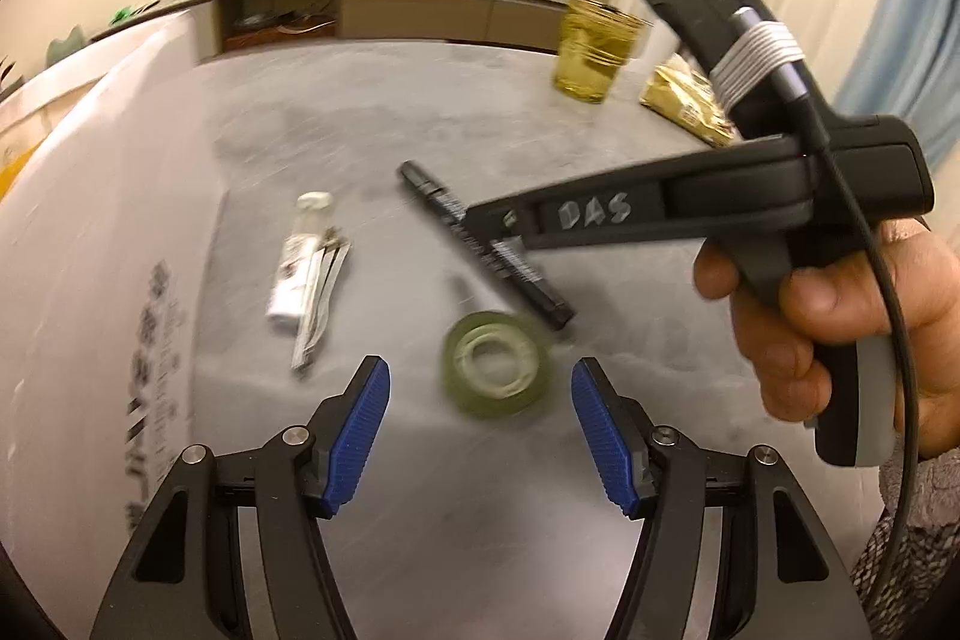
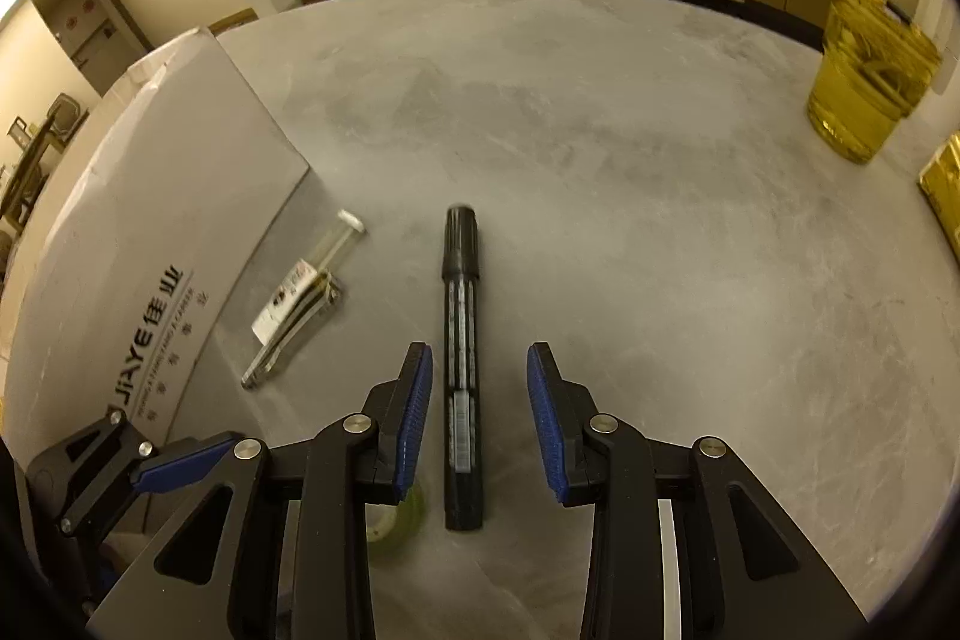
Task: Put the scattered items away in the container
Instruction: 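Grasp the black marker with the right gripper, then grasp the green tape roll with left gripper while right holds the black marker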
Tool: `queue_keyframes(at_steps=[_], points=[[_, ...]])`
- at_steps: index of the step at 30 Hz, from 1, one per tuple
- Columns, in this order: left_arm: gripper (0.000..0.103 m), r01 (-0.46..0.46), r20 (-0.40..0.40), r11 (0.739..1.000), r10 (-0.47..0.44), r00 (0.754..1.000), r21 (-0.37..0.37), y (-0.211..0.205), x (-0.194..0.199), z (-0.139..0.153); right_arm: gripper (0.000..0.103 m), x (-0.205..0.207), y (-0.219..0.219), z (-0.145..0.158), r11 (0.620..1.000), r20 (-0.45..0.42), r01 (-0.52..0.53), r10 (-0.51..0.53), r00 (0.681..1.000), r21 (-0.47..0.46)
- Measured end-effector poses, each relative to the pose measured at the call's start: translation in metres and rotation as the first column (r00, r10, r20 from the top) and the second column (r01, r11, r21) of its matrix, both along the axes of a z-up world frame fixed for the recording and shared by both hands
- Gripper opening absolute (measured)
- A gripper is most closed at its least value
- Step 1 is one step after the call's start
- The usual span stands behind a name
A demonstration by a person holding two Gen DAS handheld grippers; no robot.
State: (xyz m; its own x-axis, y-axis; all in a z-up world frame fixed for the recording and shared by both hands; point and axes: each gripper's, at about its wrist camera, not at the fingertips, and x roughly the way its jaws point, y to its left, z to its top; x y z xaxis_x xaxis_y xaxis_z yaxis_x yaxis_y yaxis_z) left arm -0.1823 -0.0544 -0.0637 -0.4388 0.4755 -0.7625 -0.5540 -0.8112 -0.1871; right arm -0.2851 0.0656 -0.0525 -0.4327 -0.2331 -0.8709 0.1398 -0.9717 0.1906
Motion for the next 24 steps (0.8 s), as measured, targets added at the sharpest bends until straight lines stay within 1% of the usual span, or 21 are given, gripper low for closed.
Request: queue_keyframes(at_steps=[2,3,4,5,6,7,8,10,11,15,16,17,18,19,20,22,23,24], points=[[0.064,0.006,-0.001,1.0,-0.006,1.0,-0.018,0.01,-0.002,-0.004,0.035,0.001,-0.002,-0.006,1.0,0.011,-0.008,0.008,1.0,0.023],[0.064,0.013,0.005,1.0,-0.013,1.0,-0.015,0.013,-0.003,-0.005,0.029,0.001,-0.004,-0.008,0.999,0.012,-0.013,0.012,1.0,0.035],[0.06,0.018,0.013,1.0,-0.018,1.0,-0.018,0.015,-0.003,-0.007,0.023,0.002,-0.006,-0.008,0.998,0.0,-0.02,0.02,1.0,0.055],[0.038,0.017,0.02,1.0,-0.016,1.0,-0.026,0.013,0.001,-0.01,0.014,0.003,-0.009,-0.009,0.996,-0.003,-0.033,0.033,0.999,0.085],[0.034,0.009,0.005,0.999,-0.009,1.0,-0.043,0.014,0.0,-0.01,0.014,0.004,-0.011,-0.008,0.994,-0.005,-0.035,0.036,0.999,0.1],[0.017,0.013,0.005,0.998,-0.013,1.0,-0.057,0.013,-0.002,-0.011,0.014,0.004,-0.011,-0.008,0.994,-0.007,-0.035,0.036,0.999,0.106],[0.01,0.01,0.011,0.999,-0.01,1.0,-0.053,0.011,-0.002,-0.011,0.014,0.005,-0.012,-0.008,0.993,-0.009,-0.035,0.036,0.999,0.111],[0.009,-0.003,0.043,1.0,0.004,0.999,-0.022,0.004,-0.012,-0.014,0.014,0.006,-0.011,-0.008,0.993,-0.013,-0.03,0.032,0.999,0.112],[0.008,-0.011,0.046,1.0,0.012,0.999,-0.019,0.001,-0.013,-0.013,0.014,0.008,-0.01,-0.007,0.994,-0.014,-0.026,0.028,1.0,0.106],[0.009,-0.017,0.04,1.0,0.017,0.999,0.003,-0.005,-0.007,-0.007,0.014,0.009,-0.004,-0.001,0.997,-0.02,-0.005,0.006,1.0,0.075],[0.017,-0.006,0.037,1.0,0.006,0.999,0.014,-0.003,-0.006,-0.006,0.014,0.01,-0.002,-0.001,0.998,-0.02,0.001,0.001,1.0,0.07],[0.038,0.012,0.033,1.0,-0.013,0.999,0.02,0.0,-0.005,-0.005,0.014,0.01,0.0,0.0,0.998,-0.018,0.008,-0.007,1.0,0.063],[0.049,0.027,0.015,1.0,-0.027,1.0,0.013,0.005,-0.001,-0.003,0.014,0.011,0.002,-0.001,0.998,-0.016,0.013,-0.012,1.0,0.06],[0.064,0.037,-0.018,0.999,-0.037,0.999,0.0,0.009,0.003,-0.002,0.014,0.011,0.004,-0.001,0.998,-0.012,0.02,-0.019,1.0,0.056],[0.066,0.049,-0.042,0.999,-0.05,0.998,-0.014,0.014,0.005,-0.002,0.014,0.011,0.006,-0.003,0.998,-0.007,0.025,-0.025,1.0,0.051],[0.066,0.085,-0.051,0.994,-0.089,0.995,-0.064,0.027,0.008,-0.008,0.014,0.012,0.008,-0.005,0.998,0.002,0.033,-0.033,0.999,0.046],[0.062,0.086,-0.05,0.992,-0.09,0.995,-0.092,0.03,0.008,-0.013,0.014,0.012,0.009,-0.007,0.998,0.008,0.037,-0.037,0.999,0.045],[0.055,0.078,-0.036,0.99,-0.082,0.996,-0.116,0.031,0.007,-0.019,0.014,0.013,0.01,-0.008,0.998,0.011,0.039,-0.04,0.999,0.044]])
